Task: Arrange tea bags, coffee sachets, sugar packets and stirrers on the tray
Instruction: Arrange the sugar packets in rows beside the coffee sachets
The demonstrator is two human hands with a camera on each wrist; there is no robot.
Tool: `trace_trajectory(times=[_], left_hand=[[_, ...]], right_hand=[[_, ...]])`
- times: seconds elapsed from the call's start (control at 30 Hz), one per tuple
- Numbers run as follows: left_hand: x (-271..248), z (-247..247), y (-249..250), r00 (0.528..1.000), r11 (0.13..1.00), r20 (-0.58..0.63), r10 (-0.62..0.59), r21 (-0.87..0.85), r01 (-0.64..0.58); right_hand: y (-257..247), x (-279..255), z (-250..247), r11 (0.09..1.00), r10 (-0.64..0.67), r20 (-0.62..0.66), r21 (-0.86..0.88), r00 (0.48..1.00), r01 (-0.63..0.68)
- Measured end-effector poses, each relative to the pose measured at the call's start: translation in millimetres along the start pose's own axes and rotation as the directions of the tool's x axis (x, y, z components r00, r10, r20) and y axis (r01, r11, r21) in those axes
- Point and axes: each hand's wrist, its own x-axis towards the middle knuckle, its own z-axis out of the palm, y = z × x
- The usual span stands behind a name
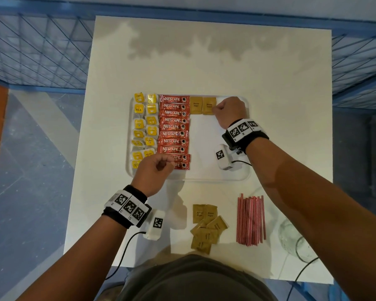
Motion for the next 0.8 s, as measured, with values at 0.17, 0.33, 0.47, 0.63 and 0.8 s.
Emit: trace_trajectory(times=[0.17,0.33,0.47,0.63,0.8], left_hand=[[-15.8,-1.8,-2.2,1.0,1.0,-0.001,0.009,0.007,-0.008],[-28.5,-3.9,-2.1,0.999,0.998,-0.005,0.05,0.042,-0.05],[-37.0,-2.1,-7.1,0.997,0.994,0.0,0.071,0.087,-0.071],[-51.0,9.2,-14.8,0.992,0.969,0.092,0.085,0.226,-0.104],[-68.4,30.8,-19.3,0.969,0.921,0.237,0.075,0.356,-0.158]], right_hand=[[-1.6,-1.0,-1.2,1.0,0.01,0.002,-0.002,1.0,-0.01],[-4.1,-13.7,-6.0,1.0,-0.019,-0.023,0.01,1.0,0.02],[0.1,-46.7,-10.8,0.993,-0.1,-0.027,0.061,0.995,0.102],[22.9,-112.7,-11.6,0.975,-0.193,0.087,0.13,0.977,0.181],[59.9,-181.4,-1.6,0.967,-0.255,0.223,0.08,0.941,0.243]])
